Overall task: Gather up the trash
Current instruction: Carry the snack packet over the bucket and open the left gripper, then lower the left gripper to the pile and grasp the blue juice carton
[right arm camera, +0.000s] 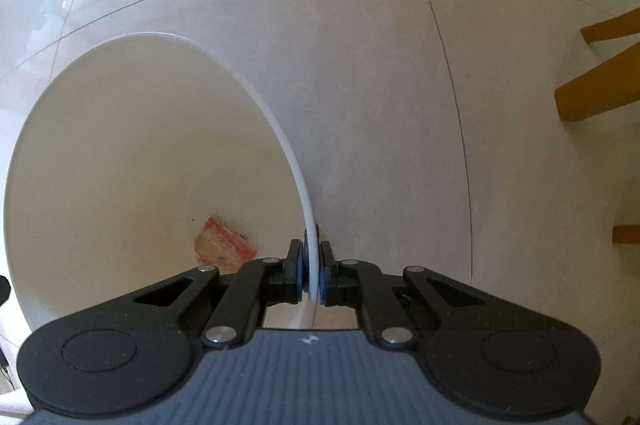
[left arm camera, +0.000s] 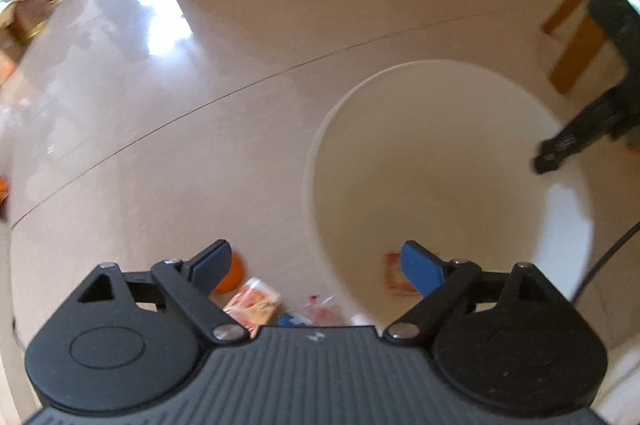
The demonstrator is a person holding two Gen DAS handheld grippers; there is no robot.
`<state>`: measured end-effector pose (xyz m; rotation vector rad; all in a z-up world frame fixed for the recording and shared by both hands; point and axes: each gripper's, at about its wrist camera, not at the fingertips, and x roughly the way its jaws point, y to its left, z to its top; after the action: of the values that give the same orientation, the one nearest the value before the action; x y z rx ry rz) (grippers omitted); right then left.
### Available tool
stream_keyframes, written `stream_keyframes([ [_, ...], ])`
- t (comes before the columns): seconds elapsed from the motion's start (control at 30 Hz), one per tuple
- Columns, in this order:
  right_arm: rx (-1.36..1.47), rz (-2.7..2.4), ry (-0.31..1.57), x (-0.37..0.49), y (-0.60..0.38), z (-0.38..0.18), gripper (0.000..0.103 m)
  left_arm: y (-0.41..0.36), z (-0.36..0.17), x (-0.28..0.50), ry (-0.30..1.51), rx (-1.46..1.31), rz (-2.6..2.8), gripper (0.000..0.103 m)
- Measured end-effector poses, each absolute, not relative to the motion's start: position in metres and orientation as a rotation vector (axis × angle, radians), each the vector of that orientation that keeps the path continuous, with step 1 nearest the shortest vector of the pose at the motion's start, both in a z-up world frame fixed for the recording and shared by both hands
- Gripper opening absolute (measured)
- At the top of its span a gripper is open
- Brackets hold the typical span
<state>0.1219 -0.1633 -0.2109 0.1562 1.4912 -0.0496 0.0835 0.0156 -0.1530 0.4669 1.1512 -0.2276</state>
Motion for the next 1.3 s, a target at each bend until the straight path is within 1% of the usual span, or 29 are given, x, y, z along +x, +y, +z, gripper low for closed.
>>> stream_keyframes([
  [0.17,0.136,-0.045,1.484,0.119,-0.162,-0.212,0.009,0.057,-0.172,0.072,1.17,0.39,-0.117,0.093],
  [0.27,0.136,-0.046,1.482,0.122,-0.166,-0.212,0.009,0.086,-0.189,0.065,1.227,0.321,-0.054,0.093],
  [0.6,0.13,-0.065,1.474,0.121,-0.163,-0.216,0.009,0.168,-0.278,0.028,1.386,0.135,0.234,0.093],
  [0.73,0.139,-0.063,1.469,0.114,-0.162,-0.214,0.009,0.183,-0.318,0.013,1.445,0.139,0.286,0.093],
  [0.83,0.134,-0.068,1.467,0.113,-0.16,-0.213,0.009,0.193,-0.339,0.006,1.455,0.135,0.347,0.091],
  [1.1,0.138,-0.076,1.459,0.112,-0.158,-0.21,0.009,0.218,-0.366,-0.002,1.47,0.074,0.389,0.09],
  [1.17,0.136,-0.077,1.457,0.112,-0.158,-0.21,0.009,0.225,-0.375,0.002,1.468,0.043,0.401,0.091],
  [1.3,0.132,-0.078,1.452,0.109,-0.157,-0.21,0.009,0.238,-0.384,0.004,1.452,-0.057,0.398,0.091],
])
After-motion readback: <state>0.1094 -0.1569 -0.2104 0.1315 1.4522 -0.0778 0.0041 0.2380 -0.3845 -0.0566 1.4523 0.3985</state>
